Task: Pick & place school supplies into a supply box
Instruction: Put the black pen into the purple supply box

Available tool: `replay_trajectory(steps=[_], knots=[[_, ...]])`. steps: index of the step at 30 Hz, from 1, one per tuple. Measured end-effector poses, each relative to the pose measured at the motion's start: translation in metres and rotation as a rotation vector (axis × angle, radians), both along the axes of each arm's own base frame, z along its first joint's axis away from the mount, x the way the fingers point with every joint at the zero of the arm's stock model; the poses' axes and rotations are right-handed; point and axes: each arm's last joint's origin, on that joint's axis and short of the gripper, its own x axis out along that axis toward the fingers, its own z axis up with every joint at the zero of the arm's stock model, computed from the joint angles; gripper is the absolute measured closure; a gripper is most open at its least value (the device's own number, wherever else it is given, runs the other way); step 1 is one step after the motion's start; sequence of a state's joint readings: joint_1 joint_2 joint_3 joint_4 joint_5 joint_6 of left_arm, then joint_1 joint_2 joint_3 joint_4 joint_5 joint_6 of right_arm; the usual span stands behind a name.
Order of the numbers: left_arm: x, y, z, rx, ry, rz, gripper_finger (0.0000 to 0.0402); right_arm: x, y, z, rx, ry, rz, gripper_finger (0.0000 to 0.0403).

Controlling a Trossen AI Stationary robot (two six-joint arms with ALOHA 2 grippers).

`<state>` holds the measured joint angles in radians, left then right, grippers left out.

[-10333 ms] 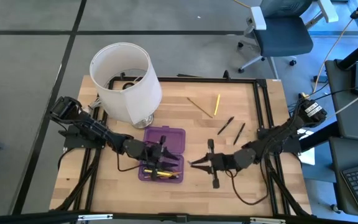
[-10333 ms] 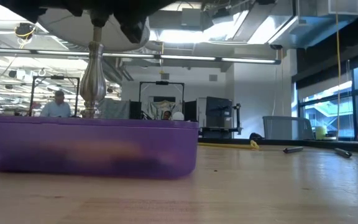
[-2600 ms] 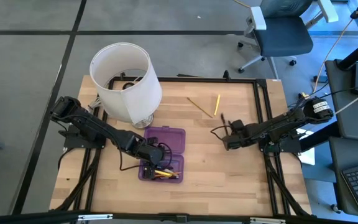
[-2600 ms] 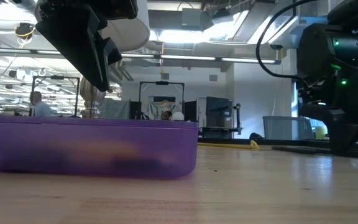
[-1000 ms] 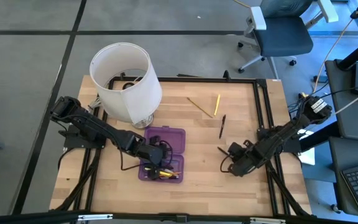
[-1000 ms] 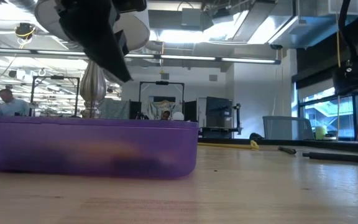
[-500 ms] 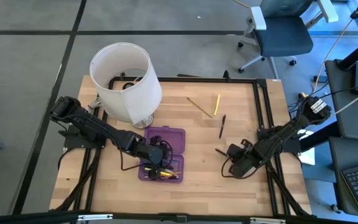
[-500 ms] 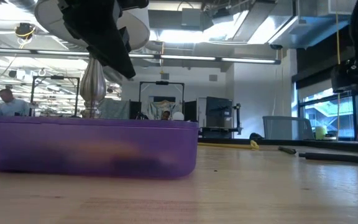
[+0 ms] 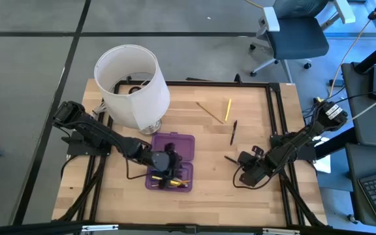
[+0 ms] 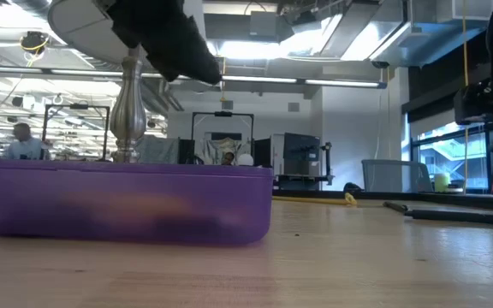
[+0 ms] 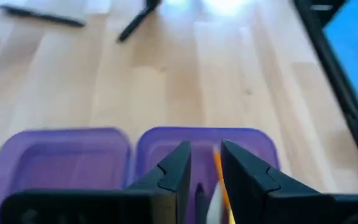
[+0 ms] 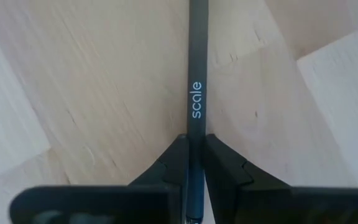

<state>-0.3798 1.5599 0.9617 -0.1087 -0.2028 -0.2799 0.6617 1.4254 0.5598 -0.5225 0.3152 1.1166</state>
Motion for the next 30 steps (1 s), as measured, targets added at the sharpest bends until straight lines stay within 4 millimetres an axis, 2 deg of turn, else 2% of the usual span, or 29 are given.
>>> replay_trajectory(steps=[3, 7, 16, 24, 27, 30], knots=[[0.001, 0.001, -0.001, -0.046, -0.059, -0.033, 0.0323, 0.002, 0.001, 0.000, 0.001, -0.025, 0.000, 0.0359], [-0.001, 0.008, -0.014, -0.125, -0.139, -0.055, 0.0321, 0.005, 0.005, 0.004, -0.028, -0.070, 0.025, 0.0359], [-0.022, 0.017, -0.038, -0.269, -0.399, -0.091, 0.0317, 0.023, 0.021, 0.031, -0.089, -0.231, 0.072, 0.0359], [-0.024, 0.018, -0.030, -0.214, -0.548, -0.135, 0.0317, 0.066, 0.049, 0.088, -0.165, -0.731, 0.229, 0.0359], [-0.023, 0.019, -0.028, -0.189, -0.585, -0.145, 0.0317, 0.074, 0.055, 0.105, -0.209, -0.887, 0.310, 0.0359], [-0.023, 0.020, -0.024, -0.171, -0.628, -0.157, 0.0317, 0.077, 0.057, 0.116, -0.244, -0.973, 0.345, 0.0359]])
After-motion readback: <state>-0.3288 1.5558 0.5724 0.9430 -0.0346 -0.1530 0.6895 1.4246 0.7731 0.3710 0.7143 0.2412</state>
